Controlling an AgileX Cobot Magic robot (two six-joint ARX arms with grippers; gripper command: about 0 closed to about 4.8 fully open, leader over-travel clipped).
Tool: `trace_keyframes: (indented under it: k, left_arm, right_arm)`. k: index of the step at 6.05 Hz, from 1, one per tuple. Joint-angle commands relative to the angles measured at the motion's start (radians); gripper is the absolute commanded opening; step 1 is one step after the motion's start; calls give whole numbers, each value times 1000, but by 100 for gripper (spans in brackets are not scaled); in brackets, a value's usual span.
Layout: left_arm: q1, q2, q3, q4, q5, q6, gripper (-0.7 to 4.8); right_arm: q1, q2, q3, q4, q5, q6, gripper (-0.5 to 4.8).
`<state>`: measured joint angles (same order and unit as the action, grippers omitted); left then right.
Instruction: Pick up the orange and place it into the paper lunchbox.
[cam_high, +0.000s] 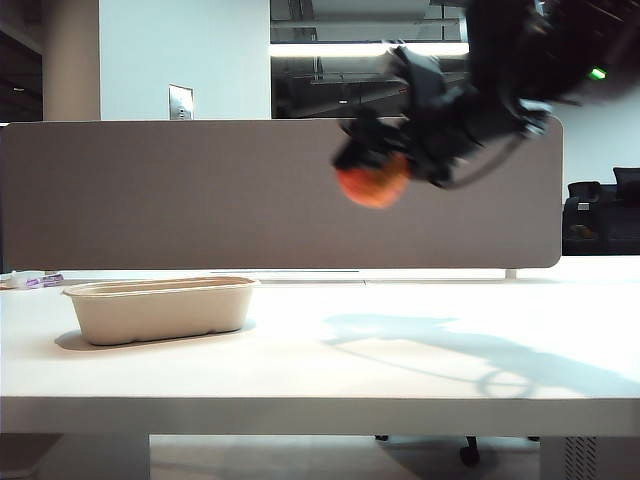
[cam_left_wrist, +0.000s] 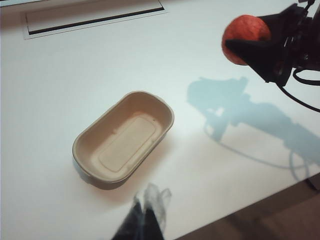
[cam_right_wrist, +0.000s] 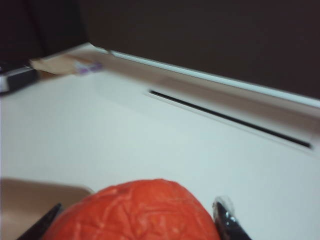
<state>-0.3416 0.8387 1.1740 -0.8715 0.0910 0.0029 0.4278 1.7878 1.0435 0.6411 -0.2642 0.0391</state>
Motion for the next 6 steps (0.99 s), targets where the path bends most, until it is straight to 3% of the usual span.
trace_keyframes:
  k: [1,3,6]
  left_arm:
    - [0,-3,6,35,3,-19,-5]
    - [0,-3,6,43,3,-18,-5]
    - [0,-3,6,43,0,-18,-5]
  right_arm:
    - [178,116,225,-15,12,6,291]
    - [295,332,410,-18,65,13,291]
    - [336,501,493,-71,165,14,291]
